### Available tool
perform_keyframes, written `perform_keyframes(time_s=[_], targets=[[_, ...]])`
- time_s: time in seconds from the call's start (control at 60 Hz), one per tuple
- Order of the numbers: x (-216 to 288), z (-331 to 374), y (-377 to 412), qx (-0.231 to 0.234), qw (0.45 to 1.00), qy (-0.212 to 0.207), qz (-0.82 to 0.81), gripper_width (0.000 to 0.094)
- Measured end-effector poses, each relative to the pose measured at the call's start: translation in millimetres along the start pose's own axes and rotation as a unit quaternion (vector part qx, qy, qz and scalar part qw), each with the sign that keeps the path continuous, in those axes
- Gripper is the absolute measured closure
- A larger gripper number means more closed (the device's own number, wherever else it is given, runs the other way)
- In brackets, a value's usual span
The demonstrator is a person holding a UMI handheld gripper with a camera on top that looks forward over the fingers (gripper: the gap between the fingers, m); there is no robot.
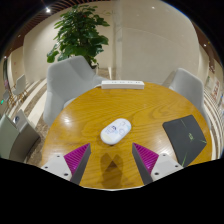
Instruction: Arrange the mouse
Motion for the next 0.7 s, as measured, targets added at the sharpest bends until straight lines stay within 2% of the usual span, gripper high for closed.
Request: perform_keyframes(time_s=[0.283,0.517,0.567,0.667,0.7], targets=[[-2.5,-63.9,0.2,-0.006,1.000,0.014,-0.012,0.0068],[12.6,-91.9,6.1,-0.001,1.000,0.007,0.001,0.0064],[14.7,-94.0,8.3,0.004,1.000,0.006,0.008,0.0099],[17.6,-101.3,14.3,0.018,1.000,0.004,0.019,0.0264],[17.9,-99.8,17.5,0.022,1.000,0.004,0.022,0.0345]])
Point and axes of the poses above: the point between the fingertips, and its own axes, seen from behind it with the camera up: y to the left, x up, z backward, against the way the camera looks, the point moved 4 cm from there along z, backward, against the way the camera looks, and after that the axes turned 15 degrees about -y, right-handed, at the moved point
